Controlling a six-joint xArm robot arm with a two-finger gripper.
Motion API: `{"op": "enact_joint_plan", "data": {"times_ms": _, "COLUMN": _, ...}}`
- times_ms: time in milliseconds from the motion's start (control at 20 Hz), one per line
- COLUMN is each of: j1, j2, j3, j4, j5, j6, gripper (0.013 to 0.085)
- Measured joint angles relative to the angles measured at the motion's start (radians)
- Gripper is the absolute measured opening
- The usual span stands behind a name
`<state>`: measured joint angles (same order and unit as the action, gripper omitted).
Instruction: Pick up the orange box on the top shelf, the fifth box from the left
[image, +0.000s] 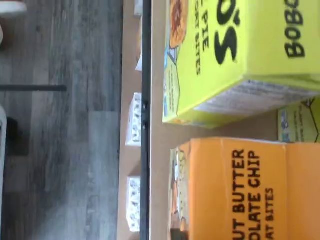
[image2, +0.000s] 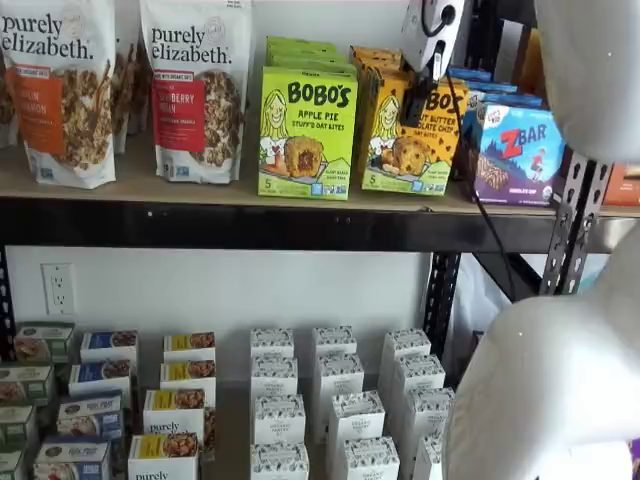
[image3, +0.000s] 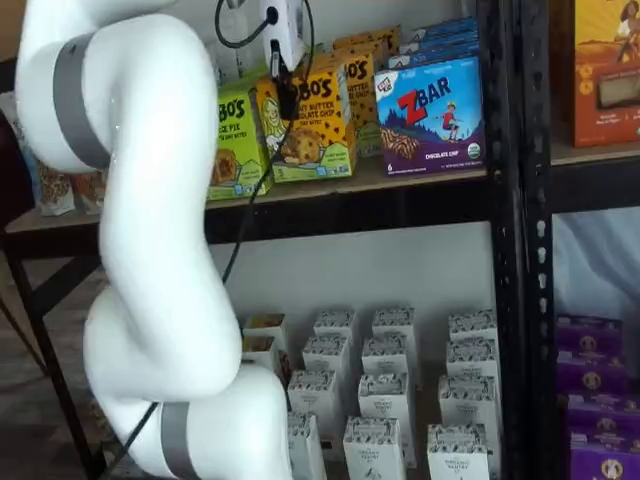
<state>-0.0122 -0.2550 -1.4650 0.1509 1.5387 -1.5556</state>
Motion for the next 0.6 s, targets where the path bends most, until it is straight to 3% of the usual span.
{"op": "enact_joint_plan", "data": {"times_ms": 600, "j1": 0.006, "j2": -0.117, "j3": 0.073, "j4": -0.016, "j5": 0.031, "j6": 0.009, "gripper": 0.021}}
